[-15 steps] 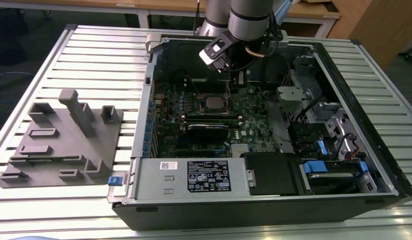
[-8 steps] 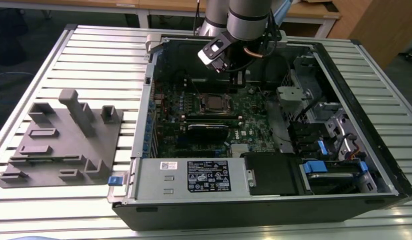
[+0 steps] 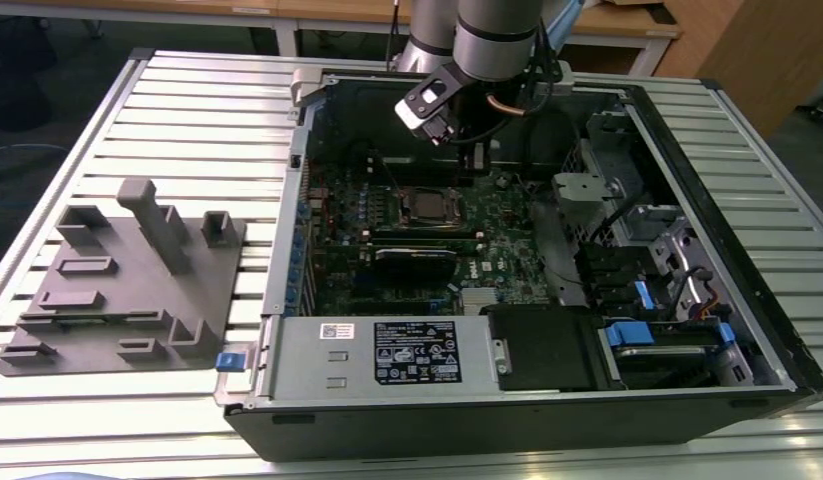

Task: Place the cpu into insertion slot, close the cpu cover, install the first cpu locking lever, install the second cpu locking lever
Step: 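Close the cpu cover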

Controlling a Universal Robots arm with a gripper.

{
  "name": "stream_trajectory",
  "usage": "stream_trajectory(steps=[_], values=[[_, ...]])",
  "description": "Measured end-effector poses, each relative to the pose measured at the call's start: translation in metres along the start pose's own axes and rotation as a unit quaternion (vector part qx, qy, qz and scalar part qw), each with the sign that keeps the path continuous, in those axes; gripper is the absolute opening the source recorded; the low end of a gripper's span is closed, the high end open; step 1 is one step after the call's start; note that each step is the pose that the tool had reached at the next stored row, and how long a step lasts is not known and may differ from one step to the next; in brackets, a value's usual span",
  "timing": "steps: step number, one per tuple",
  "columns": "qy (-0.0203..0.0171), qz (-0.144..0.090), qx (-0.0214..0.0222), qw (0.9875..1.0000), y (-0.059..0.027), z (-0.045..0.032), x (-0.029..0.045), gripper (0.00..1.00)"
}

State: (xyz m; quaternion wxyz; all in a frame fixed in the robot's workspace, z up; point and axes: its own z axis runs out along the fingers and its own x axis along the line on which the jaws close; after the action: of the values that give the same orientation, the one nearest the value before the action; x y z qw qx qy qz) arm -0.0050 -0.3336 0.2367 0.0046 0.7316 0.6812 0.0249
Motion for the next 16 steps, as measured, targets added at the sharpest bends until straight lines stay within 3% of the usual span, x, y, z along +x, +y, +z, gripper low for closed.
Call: stream_trajectory(steps=[7,16], values=[[0.0000,0.000,0.0002,1.0000,-0.0014,0.0002,-0.0001,0.11],[0.0000,0.000,0.0003,1.0000,-0.0174,0.0014,-0.0013,0.11]])
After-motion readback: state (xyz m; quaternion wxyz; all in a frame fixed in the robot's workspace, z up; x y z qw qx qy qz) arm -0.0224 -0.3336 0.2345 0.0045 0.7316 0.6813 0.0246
